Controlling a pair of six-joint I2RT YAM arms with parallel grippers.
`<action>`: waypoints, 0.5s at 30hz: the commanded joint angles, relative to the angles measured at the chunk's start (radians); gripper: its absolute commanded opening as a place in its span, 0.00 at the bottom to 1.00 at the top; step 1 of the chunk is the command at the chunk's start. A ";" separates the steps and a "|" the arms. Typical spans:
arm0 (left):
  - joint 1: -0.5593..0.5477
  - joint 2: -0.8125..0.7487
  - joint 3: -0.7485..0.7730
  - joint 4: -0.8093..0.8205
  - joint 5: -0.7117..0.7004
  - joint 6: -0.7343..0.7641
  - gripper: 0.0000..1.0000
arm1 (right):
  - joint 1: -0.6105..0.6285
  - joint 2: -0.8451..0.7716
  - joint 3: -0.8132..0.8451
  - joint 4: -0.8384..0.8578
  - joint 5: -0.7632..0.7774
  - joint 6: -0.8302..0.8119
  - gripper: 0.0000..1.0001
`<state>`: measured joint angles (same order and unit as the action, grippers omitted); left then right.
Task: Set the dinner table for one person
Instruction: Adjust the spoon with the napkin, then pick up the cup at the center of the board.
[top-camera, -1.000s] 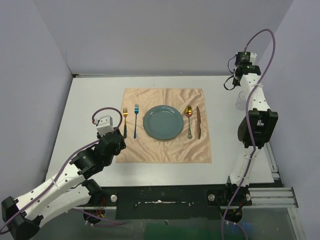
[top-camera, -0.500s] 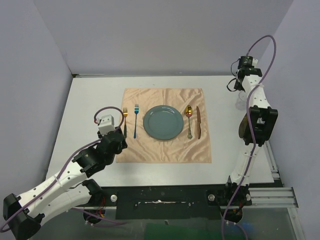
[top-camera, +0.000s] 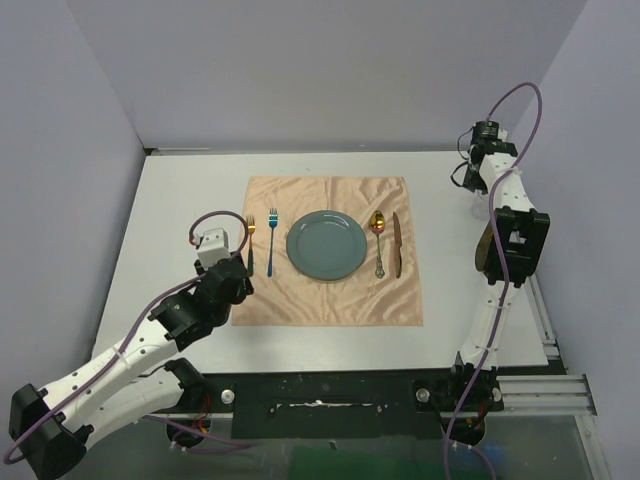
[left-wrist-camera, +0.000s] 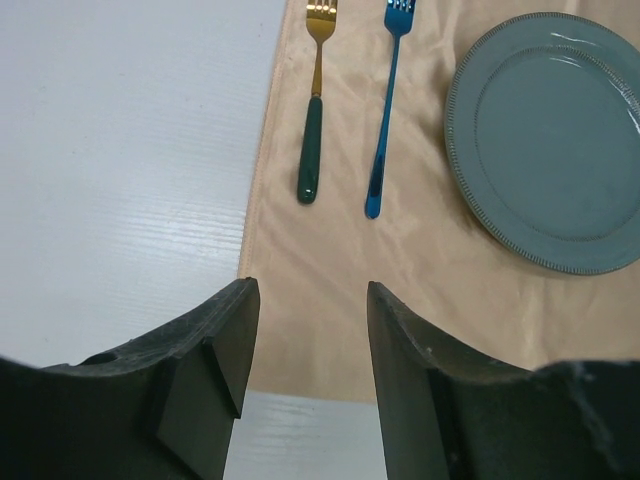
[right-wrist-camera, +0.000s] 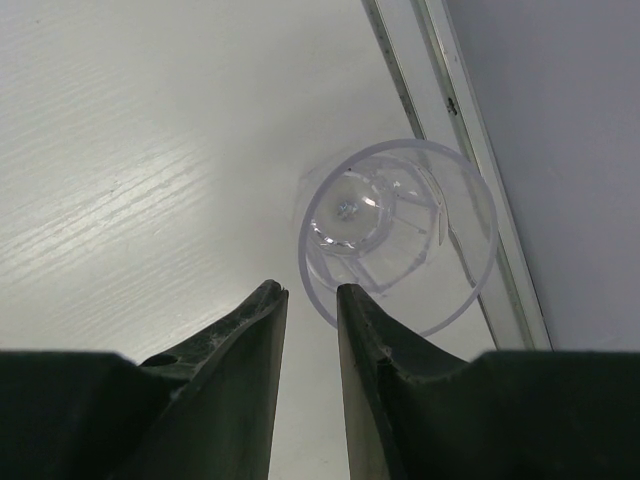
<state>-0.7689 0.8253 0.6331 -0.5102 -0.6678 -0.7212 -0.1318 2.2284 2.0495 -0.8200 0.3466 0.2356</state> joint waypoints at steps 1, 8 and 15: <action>0.014 -0.001 0.034 0.064 0.000 0.016 0.45 | -0.018 0.016 0.026 0.010 -0.004 -0.005 0.28; 0.019 -0.012 0.028 0.064 0.000 0.018 0.45 | -0.033 0.041 0.026 0.006 -0.022 -0.003 0.18; 0.023 -0.002 0.028 0.071 0.005 0.017 0.45 | -0.038 0.034 0.020 0.018 -0.055 -0.004 0.00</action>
<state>-0.7555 0.8280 0.6331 -0.5007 -0.6647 -0.7177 -0.1642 2.2723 2.0502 -0.8162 0.3187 0.2386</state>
